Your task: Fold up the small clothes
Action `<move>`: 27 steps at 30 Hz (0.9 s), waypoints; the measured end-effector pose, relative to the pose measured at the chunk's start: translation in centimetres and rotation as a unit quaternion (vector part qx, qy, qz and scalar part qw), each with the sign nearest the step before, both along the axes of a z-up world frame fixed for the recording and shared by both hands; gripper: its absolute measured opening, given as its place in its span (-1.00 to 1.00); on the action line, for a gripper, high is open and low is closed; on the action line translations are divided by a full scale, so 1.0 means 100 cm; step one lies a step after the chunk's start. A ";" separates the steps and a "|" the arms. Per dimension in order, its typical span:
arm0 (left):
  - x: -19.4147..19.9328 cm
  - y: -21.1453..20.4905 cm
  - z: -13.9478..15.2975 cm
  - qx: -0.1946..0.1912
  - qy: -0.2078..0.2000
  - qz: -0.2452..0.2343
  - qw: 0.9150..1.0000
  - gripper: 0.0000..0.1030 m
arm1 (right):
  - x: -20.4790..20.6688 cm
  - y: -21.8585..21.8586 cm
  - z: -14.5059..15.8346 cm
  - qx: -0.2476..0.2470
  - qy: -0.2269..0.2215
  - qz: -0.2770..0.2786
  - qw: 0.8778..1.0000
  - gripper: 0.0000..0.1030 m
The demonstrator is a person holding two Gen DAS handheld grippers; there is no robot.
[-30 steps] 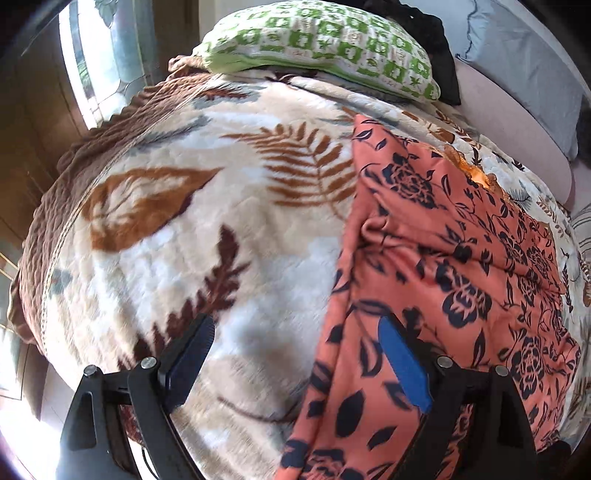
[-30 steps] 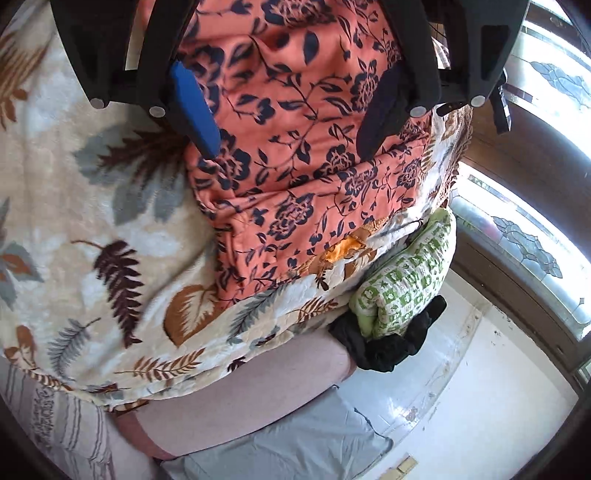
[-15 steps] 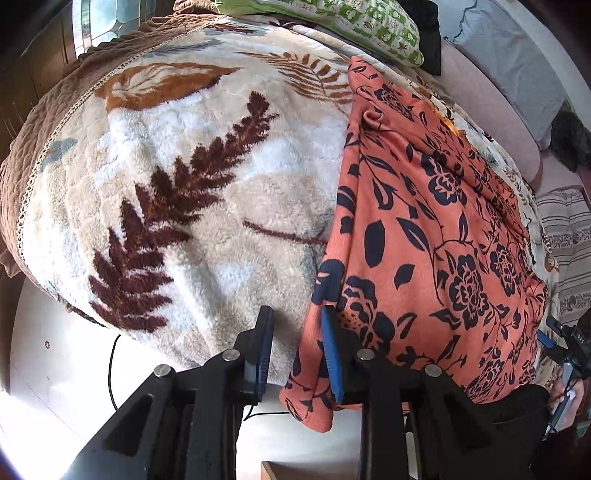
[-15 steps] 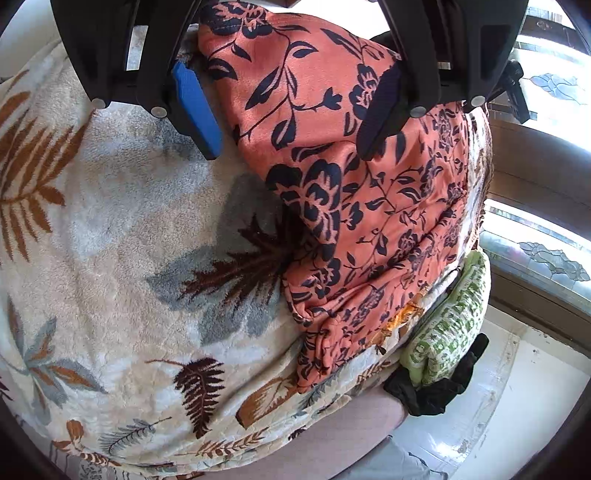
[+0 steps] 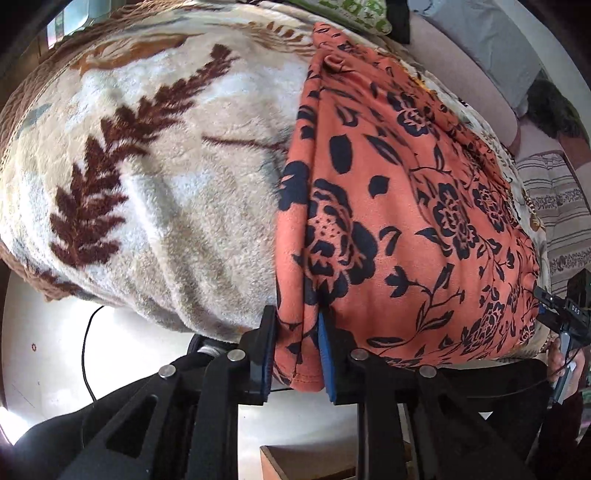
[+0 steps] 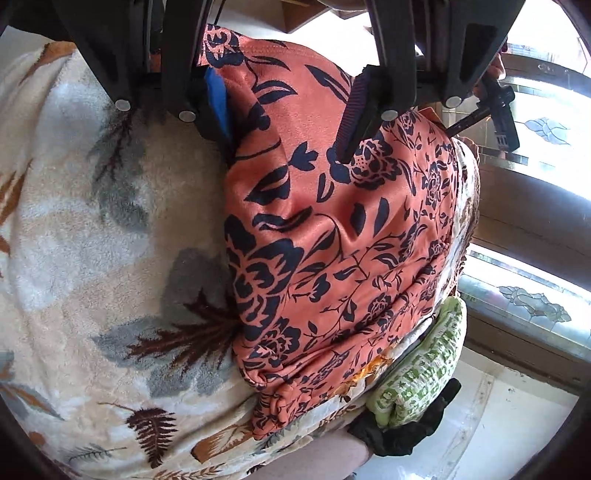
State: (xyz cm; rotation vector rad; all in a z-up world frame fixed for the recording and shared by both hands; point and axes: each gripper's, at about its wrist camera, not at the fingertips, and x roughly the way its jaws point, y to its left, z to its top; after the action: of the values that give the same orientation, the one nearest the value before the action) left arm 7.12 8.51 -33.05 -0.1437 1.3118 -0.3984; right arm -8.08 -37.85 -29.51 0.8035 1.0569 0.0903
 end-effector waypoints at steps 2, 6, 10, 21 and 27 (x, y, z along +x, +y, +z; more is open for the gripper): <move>-0.002 0.005 -0.011 0.014 0.026 0.024 0.999 0.16 | -0.002 0.001 -0.001 0.000 -0.002 -0.001 1.000 0.10; -0.008 -0.004 -0.033 0.045 0.045 0.012 0.998 0.29 | -0.005 0.008 -0.001 -0.012 -0.002 0.005 1.000 0.11; -0.015 -0.028 -0.036 0.033 0.039 -0.032 0.998 -0.77 | -0.005 0.020 0.004 -0.056 -0.001 0.015 0.998 -0.20; -0.025 -0.034 0.004 0.003 -0.002 -0.049 0.999 -0.83 | -0.015 0.024 0.054 -0.075 -0.056 0.015 0.995 -0.80; -0.010 -0.032 -0.012 0.041 0.036 -0.035 0.998 -0.25 | -0.008 0.023 0.028 -0.061 0.000 0.021 0.998 -0.73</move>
State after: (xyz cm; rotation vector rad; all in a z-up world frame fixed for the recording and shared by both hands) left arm 6.11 5.29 -34.24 -0.0436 1.4051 -0.4018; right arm -8.89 -35.56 -26.70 0.6713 1.0700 0.0618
